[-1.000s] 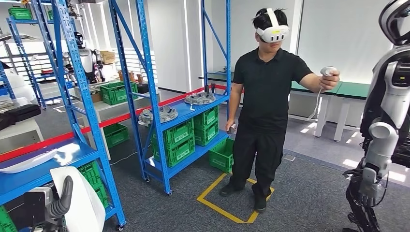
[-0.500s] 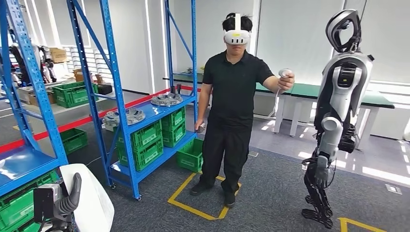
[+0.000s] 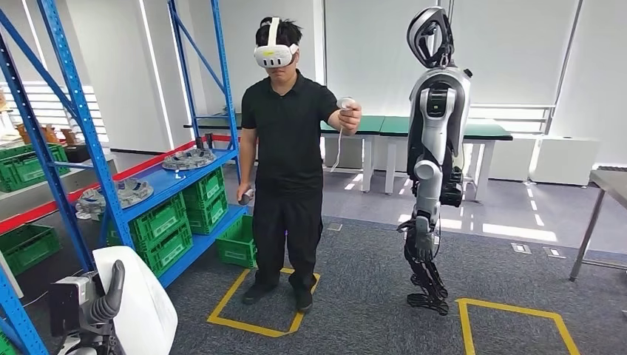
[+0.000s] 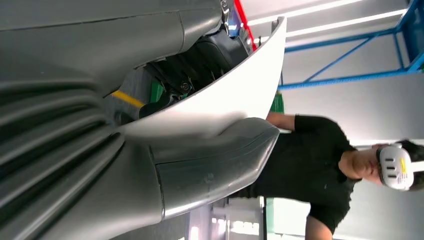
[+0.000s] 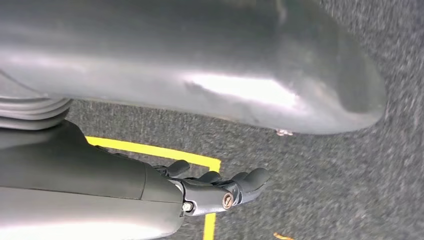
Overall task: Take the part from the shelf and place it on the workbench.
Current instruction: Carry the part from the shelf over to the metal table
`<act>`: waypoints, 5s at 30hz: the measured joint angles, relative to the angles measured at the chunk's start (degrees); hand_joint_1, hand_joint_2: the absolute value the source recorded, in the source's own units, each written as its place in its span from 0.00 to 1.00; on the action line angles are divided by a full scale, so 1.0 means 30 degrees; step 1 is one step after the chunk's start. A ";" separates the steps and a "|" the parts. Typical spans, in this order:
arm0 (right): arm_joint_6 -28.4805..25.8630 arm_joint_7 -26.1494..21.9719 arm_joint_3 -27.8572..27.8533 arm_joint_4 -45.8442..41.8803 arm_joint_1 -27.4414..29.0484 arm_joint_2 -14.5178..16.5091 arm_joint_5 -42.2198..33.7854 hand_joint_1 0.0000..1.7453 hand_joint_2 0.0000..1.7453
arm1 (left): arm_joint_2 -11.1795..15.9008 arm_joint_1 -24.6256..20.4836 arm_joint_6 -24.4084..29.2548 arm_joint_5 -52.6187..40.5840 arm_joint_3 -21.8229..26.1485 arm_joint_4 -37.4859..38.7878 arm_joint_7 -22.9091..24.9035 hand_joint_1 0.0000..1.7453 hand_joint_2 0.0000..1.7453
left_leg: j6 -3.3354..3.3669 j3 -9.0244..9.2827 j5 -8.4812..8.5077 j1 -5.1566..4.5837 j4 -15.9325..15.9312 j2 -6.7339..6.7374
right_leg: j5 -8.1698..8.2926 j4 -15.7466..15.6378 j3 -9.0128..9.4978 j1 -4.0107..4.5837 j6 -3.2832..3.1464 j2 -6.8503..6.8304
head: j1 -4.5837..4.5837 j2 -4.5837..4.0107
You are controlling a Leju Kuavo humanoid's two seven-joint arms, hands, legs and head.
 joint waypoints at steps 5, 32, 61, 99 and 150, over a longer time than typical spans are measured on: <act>-0.0011 0.0048 -0.0009 -0.0005 -0.0018 0.0035 0.0023 0.00 0.00 | 0.0069 -0.0206 0.0208 -0.0007 0.0000 0.0207 -0.0002 1.00 1.00 | 0.0283 0.1600 0.2580 0.0051 -0.4006 -0.1242 | 0.0046 0.0195 -0.0114 -0.0011 0.0133 0.1232 | -0.0024 0.0000; 0.0246 0.0678 0.0007 -0.0005 -0.0362 0.0084 0.0601 0.00 0.00 | 0.1029 0.0699 0.0122 0.0002 0.0022 -0.0215 0.0000 1.00 1.00 | 0.0049 -0.0248 0.0518 0.0008 0.0110 -0.0067 | 0.0075 0.0089 -0.0079 -0.0002 -0.0026 0.0357 | -0.0027 0.0000; 0.0628 0.0563 0.0056 -0.0005 -0.0081 0.0231 0.0790 0.00 0.00 | 0.0894 0.1011 0.0665 -0.0195 0.0022 -0.0213 -0.0002 1.00 1.00 | 0.0064 -0.0211 0.0128 -0.0037 0.0051 0.0010 | 0.0209 0.0099 -0.0278 0.0049 -0.0060 -0.0155 | -0.0155 0.0000; -0.0515 0.0630 -0.0180 -0.0005 -0.0287 -0.0033 0.0176 0.00 0.00 | -0.0721 -0.1185 -0.0357 -0.0782 -0.0317 0.1171 -0.0004 1.00 1.00 | 0.0238 0.1372 0.2769 0.0065 -0.3959 -0.1358 | 0.0253 0.0304 -0.0283 0.0031 0.0159 0.1289 | -0.0195 0.0000; -0.0412 0.1284 0.0098 -0.0005 -0.0383 0.0055 0.1029 0.00 0.00 | -0.0558 -0.0352 0.1164 -0.0443 -0.0991 0.1265 -0.0006 1.00 1.00 | 0.0469 0.1375 0.2739 -0.0265 -0.4283 0.1764 | -0.0090 0.0182 0.0123 0.0414 -0.0110 -0.1100 | 0.0051 0.0000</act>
